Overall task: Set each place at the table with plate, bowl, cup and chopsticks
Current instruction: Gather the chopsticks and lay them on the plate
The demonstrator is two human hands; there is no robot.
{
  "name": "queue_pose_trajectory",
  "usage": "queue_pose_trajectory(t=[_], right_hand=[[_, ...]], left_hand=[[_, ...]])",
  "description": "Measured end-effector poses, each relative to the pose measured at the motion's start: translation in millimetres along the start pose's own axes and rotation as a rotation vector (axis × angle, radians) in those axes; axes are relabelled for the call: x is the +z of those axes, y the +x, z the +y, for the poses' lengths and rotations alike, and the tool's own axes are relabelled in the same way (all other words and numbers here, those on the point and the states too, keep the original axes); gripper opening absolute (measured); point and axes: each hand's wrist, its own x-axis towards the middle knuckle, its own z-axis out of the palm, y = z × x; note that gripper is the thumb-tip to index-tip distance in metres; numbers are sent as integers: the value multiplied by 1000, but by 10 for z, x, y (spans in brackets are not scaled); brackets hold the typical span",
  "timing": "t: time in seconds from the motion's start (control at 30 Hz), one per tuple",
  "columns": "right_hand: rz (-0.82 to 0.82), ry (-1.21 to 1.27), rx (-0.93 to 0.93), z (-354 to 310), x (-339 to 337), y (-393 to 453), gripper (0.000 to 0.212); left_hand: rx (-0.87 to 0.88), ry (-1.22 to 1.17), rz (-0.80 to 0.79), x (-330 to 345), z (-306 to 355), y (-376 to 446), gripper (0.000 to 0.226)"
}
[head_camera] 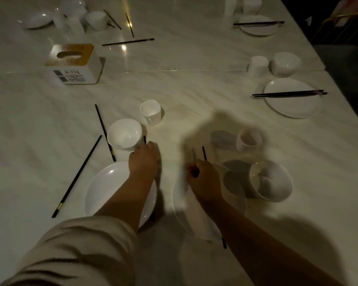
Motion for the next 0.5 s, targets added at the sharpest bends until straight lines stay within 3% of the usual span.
queue_pose_trajectory(t=[0.1, 0.27, 0.37, 0.5], right_hand=[[-17, 32, 26, -3, 22, 33, 13], [-22, 72, 62, -16, -24, 76, 14], [-35, 95, 94, -25, -67, 81, 16], [-98, 101, 94, -37, -109, 134, 23]], left_hand=[[-21, -17, -31, 54, -6, 48, 39], [-168, -505, -67, 84, 17, 191, 30], [-199, -602, -127, 46, 56, 204, 39], [-181, -768, 1, -155, 155, 225, 26]])
